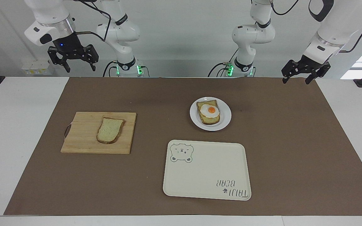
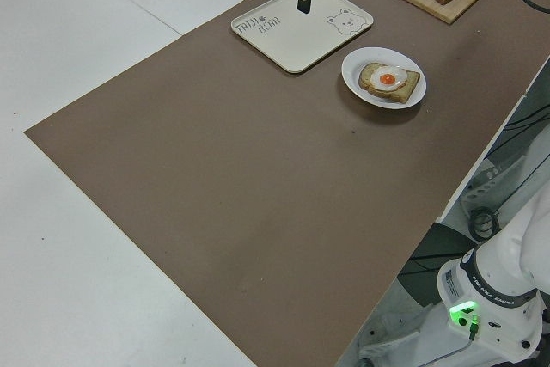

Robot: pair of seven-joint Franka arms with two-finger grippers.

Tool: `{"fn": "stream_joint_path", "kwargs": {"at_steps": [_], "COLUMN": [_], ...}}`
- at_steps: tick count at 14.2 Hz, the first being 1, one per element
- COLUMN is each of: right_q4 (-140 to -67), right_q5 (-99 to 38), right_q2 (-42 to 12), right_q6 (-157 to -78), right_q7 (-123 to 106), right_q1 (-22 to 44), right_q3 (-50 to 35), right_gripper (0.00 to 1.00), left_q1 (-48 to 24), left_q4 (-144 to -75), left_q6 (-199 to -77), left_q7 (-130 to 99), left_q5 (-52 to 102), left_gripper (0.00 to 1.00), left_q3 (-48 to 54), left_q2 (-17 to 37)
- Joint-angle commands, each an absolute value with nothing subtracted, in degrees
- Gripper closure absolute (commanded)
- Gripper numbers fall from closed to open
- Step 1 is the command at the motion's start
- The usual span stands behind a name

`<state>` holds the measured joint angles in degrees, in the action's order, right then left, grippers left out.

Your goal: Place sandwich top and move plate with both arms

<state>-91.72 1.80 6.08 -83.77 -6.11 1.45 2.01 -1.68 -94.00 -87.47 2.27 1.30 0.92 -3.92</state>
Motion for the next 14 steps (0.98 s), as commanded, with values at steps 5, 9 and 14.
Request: {"fn": "stream_joint_path", "kwargs": {"at_steps": [5,9,14], "right_q4": [-93.5,-93.5,-93.9], "right_q5": [0.6,0.6,0.6], "right_q2": [7.6,7.6,7.8], "right_q6": [-84.3,-84.5,-84.2], "right_q7": [-6.0,-5.9,-6.0], "right_q1": [1.2,1.1,1.0], "right_q3": [1.8,1.8,1.8], "right_gripper": [0.00,0.00,0.00], "left_q1": [-0.8,-0.8,-0.8], "left_q4": [-95.4,-95.4,-95.4], "left_q6": [-88.4,-88.4,-88.4], "left_q7": [1.8,1.8,1.8], "left_q5": [0.7,0.7,0.7], "left_gripper": [0.00,0.00,0.00], "left_q3": [1.5,1.5,1.5], "left_q2": [-5.3,-5.3,-5.3]}}
